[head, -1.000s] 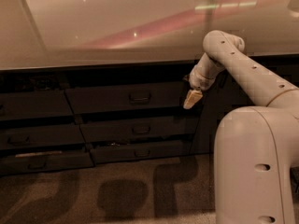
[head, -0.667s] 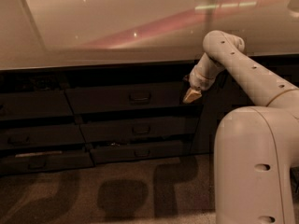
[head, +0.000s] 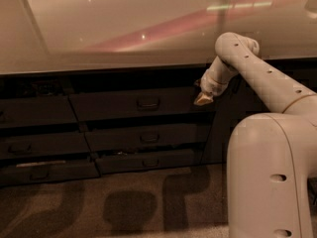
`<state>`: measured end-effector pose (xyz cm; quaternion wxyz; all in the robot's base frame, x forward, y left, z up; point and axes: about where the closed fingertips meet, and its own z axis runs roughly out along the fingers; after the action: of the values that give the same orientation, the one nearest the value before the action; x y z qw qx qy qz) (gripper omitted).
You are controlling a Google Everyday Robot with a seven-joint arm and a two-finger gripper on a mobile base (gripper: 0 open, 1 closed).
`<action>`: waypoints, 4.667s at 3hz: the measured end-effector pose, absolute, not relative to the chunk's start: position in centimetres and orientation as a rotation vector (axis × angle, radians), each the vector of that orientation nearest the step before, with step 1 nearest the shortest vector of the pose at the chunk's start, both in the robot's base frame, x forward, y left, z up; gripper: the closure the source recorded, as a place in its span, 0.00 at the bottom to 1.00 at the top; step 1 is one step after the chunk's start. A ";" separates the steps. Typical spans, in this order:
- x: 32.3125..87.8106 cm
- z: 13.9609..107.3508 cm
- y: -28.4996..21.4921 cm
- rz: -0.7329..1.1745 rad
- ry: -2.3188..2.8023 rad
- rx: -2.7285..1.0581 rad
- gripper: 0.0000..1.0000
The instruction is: Open top drawer
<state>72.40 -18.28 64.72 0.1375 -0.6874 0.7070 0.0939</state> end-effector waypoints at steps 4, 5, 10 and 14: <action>72.9 65.7 -18.4 0.272 2.045 -1.989 1.00; 72.9 66.4 -18.4 0.271 2.045 -1.989 1.00; 72.4 67.6 -18.5 0.270 2.042 -1.997 1.00; 67.0 75.4 -23.6 -0.024 1.778 -1.936 1.00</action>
Offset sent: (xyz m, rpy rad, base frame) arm -0.0665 0.0018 -0.0601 -0.1517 -0.0441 0.0733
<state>67.01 -23.57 75.42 0.2536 -0.7124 0.6543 -0.0087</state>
